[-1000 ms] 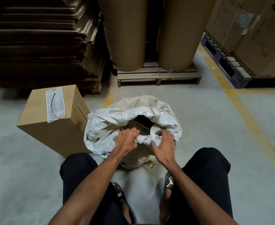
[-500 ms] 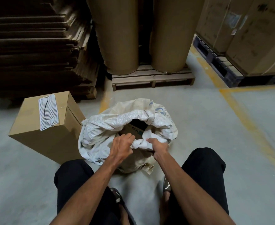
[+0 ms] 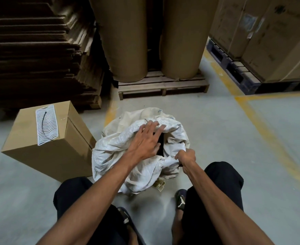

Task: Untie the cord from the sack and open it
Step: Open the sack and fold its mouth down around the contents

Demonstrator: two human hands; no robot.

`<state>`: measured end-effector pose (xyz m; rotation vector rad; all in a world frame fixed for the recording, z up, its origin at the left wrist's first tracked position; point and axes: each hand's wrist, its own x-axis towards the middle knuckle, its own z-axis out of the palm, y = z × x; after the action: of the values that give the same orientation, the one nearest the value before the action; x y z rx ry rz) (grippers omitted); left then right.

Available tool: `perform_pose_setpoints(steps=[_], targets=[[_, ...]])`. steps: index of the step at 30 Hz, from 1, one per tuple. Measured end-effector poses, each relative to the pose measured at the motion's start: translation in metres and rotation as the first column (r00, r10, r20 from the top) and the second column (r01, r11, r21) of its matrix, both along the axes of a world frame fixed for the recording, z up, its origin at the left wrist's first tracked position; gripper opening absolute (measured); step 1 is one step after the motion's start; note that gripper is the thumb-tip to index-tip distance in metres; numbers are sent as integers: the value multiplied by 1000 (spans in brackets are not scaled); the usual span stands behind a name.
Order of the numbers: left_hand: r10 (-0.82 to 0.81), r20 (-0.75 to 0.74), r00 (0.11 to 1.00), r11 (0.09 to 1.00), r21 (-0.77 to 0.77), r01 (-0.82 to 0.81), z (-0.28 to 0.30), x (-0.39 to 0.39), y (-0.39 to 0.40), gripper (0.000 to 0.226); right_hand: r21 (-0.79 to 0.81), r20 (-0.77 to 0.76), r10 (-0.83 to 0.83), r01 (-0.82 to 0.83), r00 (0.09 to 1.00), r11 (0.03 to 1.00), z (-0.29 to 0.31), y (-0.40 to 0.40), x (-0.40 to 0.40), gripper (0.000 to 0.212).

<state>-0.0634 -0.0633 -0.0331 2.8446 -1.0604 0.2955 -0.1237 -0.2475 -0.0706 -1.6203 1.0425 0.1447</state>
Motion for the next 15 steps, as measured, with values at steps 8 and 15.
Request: perform_pose_setpoints(steps=[8, 15], targets=[[28, 74, 997, 859, 508, -62, -12, 47, -25, 85, 16, 62, 173, -174, 983, 985, -5, -30, -11, 21], [154, -143, 978, 924, 371, -91, -2, 66, -60, 16, 97, 98, 160, -169, 982, 981, -19, -41, -28, 19]])
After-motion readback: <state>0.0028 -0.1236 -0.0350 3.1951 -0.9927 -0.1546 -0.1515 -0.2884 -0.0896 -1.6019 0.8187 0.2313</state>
